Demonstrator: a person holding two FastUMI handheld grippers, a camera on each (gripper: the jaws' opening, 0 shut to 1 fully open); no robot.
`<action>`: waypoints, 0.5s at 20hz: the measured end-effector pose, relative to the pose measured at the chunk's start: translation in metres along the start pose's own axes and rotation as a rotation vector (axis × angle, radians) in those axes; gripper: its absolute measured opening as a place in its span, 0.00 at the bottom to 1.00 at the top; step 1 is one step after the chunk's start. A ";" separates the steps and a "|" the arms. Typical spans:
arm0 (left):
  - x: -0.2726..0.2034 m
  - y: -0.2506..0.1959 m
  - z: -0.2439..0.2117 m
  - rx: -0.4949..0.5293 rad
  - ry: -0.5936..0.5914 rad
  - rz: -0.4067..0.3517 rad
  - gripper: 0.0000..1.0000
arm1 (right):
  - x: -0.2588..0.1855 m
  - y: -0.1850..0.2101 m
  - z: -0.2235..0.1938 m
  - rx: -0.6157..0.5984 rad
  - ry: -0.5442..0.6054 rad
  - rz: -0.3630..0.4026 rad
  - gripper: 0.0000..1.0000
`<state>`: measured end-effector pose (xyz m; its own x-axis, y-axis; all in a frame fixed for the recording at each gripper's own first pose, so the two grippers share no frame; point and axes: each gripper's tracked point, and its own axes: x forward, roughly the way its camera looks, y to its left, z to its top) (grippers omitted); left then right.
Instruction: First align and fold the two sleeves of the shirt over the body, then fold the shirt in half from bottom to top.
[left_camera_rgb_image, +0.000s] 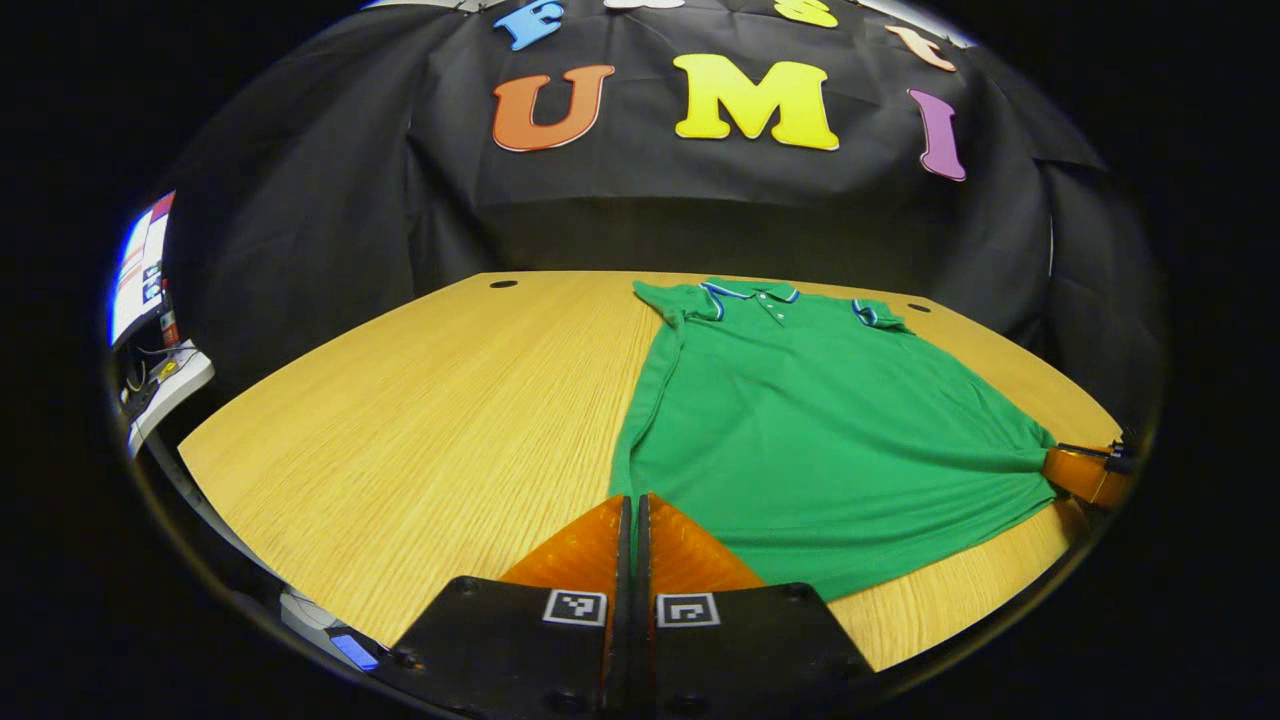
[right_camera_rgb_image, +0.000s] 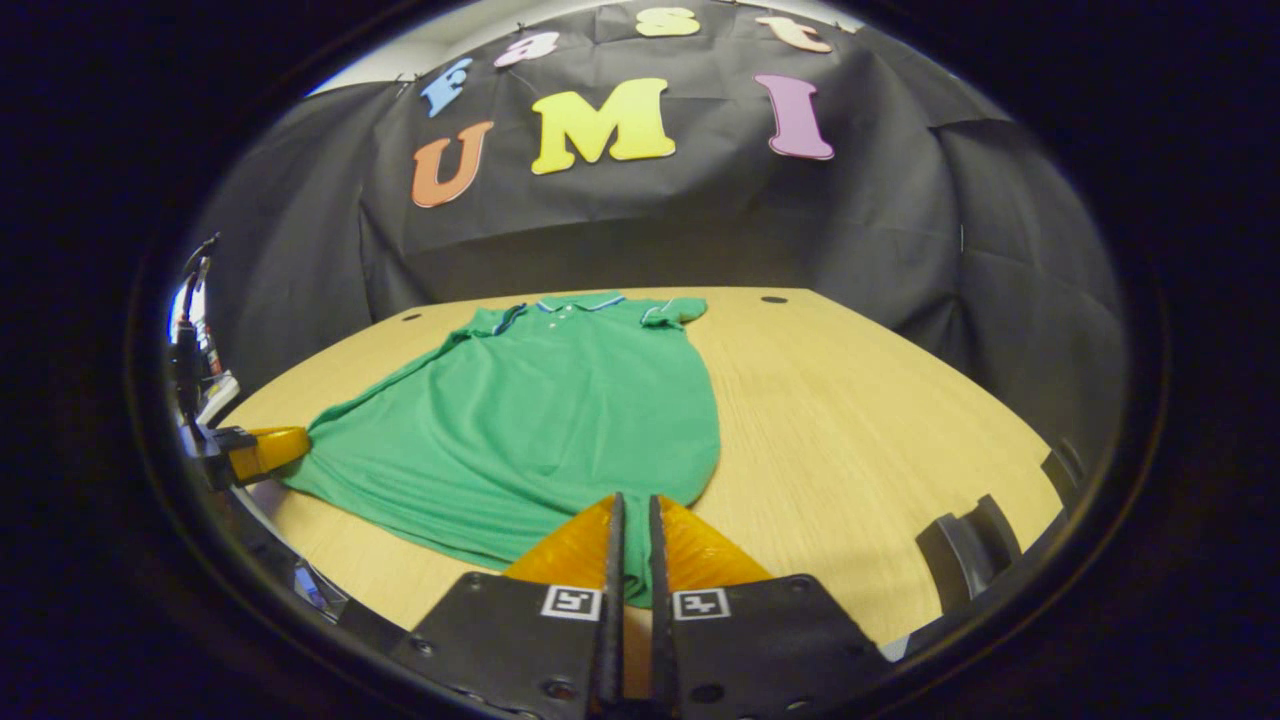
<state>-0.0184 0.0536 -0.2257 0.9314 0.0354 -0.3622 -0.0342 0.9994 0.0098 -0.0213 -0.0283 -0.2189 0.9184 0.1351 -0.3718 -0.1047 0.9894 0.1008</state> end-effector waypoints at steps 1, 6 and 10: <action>0.003 -0.002 0.002 -0.010 -0.008 -0.012 0.06 | -0.001 0.001 0.003 -0.021 -0.012 -0.007 0.07; 0.002 0.000 0.007 -0.020 -0.017 -0.009 0.06 | -0.007 0.004 0.007 -0.088 -0.044 -0.017 0.01; -0.012 -0.002 0.029 -0.003 -0.067 -0.020 0.06 | -0.019 0.004 0.029 -0.089 -0.088 -0.009 0.00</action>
<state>-0.0187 0.0508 -0.1943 0.9540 0.0159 -0.2992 -0.0164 0.9999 0.0006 -0.0277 -0.0283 -0.1844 0.9492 0.1248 -0.2890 -0.1261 0.9919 0.0140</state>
